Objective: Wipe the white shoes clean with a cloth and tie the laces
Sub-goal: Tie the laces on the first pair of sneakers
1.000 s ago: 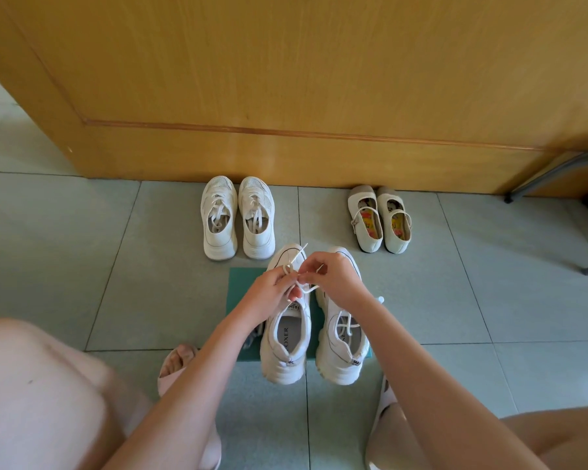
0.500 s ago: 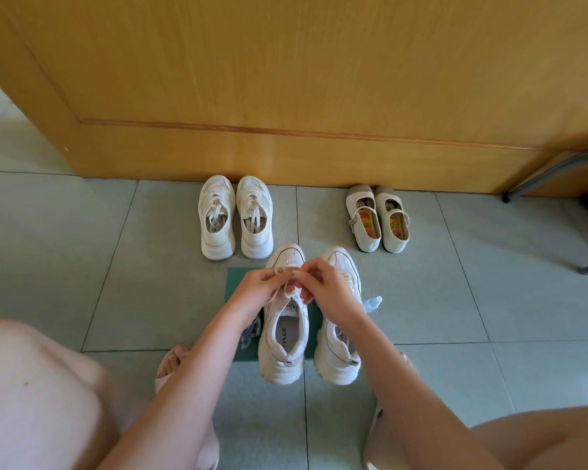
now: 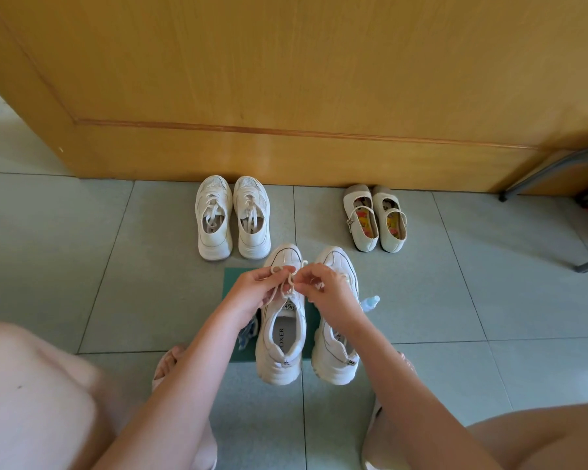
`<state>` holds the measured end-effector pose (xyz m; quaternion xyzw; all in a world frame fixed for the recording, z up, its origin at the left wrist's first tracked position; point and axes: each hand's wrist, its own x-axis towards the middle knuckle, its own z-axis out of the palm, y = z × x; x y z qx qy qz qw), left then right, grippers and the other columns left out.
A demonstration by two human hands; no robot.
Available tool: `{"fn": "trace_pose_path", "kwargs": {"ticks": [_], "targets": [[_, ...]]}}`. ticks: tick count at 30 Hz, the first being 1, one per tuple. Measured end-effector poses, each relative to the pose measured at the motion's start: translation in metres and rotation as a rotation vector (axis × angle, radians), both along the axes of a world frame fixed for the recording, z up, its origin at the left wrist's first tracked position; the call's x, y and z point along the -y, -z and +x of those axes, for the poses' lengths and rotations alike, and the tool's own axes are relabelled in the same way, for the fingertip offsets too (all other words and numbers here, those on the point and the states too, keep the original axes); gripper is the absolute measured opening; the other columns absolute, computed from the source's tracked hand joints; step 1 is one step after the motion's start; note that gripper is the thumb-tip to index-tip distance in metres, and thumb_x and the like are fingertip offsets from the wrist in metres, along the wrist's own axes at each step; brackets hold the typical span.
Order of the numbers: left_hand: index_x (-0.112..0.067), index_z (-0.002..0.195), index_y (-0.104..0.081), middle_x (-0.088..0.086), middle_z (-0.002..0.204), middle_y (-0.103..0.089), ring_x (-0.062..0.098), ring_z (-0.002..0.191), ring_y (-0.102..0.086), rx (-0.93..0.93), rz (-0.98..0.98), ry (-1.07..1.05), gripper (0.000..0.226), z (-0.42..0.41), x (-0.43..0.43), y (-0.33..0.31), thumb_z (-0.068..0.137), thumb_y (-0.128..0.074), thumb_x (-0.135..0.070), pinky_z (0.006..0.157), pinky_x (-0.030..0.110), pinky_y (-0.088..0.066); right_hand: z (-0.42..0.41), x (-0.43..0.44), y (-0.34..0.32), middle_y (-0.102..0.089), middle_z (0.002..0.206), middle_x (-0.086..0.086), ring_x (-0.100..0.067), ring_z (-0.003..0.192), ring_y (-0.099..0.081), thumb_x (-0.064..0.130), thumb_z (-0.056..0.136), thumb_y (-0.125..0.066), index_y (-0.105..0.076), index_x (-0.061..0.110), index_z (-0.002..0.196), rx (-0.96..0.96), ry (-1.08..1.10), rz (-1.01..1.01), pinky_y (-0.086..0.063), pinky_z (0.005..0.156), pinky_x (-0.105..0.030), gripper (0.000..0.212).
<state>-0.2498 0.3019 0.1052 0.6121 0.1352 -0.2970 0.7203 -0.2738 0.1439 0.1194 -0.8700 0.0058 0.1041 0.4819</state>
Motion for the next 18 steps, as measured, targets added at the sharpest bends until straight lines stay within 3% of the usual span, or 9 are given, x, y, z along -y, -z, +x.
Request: {"fn": "trace_pose_path", "kwargs": {"ticks": [4,7,9,13,15,18], "targets": [[-0.02,0.095,-0.074,0.013,0.101,-0.071,0.021,0.091,-0.064,-0.055,0.055,0.015,0.02,-0.002,0.002,0.0,0.075,-0.074,-0.024,0.088,0.032,-0.051,-0.006,0.003,0.007,-0.06,0.089,0.001,-0.011,0.077,-0.053,0.014,0.084,-0.067,-0.066,0.013,0.087,-0.034,-0.017,-0.009,-0.043,0.072,-0.019,0.004],[-0.018,0.092,-0.074,0.005,0.081,-0.072,0.008,0.069,-0.063,0.003,0.152,-0.008,0.016,-0.002,0.004,-0.002,0.076,-0.075,-0.016,0.065,0.015,-0.048,-0.006,0.003,0.009,-0.062,0.085,0.008,-0.004,0.076,-0.057,0.014,0.086,-0.065,-0.067,0.014,0.09,-0.094,0.043,0.074,-0.047,0.072,-0.013,0.005],[-0.013,0.092,-0.073,-0.001,0.073,-0.07,0.001,0.059,-0.063,0.074,0.211,-0.024,0.015,-0.001,0.003,-0.003,0.078,-0.073,-0.009,0.054,0.008,-0.045,-0.004,0.003,0.012,-0.063,0.086,0.006,-0.007,0.076,-0.06,0.013,0.09,-0.061,-0.064,0.011,0.103,-0.174,0.096,0.134,-0.051,0.071,-0.013,0.013],[-0.017,0.086,-0.073,0.0,0.079,-0.072,0.013,0.078,-0.067,0.252,0.363,0.038,0.013,-0.002,0.001,-0.002,0.075,-0.075,-0.01,0.072,0.017,-0.052,0.0,-0.001,0.017,-0.065,0.085,0.002,-0.014,0.077,-0.061,0.019,0.091,-0.061,-0.063,0.014,0.116,-0.228,0.025,0.115,-0.055,0.074,-0.027,0.026],[-0.021,0.083,-0.073,-0.002,0.079,-0.072,0.011,0.077,-0.066,0.327,0.441,0.075,0.012,-0.002,-0.001,0.001,0.074,-0.076,-0.013,0.073,0.02,-0.051,0.002,-0.005,0.016,-0.064,0.079,0.007,-0.011,0.072,-0.057,0.026,0.088,-0.064,-0.066,0.014,0.112,-0.249,0.027,0.117,-0.051,0.069,-0.023,0.027],[-0.023,0.081,-0.072,-0.009,0.073,-0.069,-0.001,0.062,-0.058,0.425,0.538,0.098,0.01,-0.005,0.0,0.003,0.075,-0.075,-0.016,0.061,0.013,-0.044,0.005,-0.007,0.016,-0.062,0.077,0.005,-0.011,0.067,-0.054,0.033,0.083,-0.069,-0.065,0.011,0.101,-0.279,0.055,0.124,-0.044,0.059,-0.011,0.029]]}}
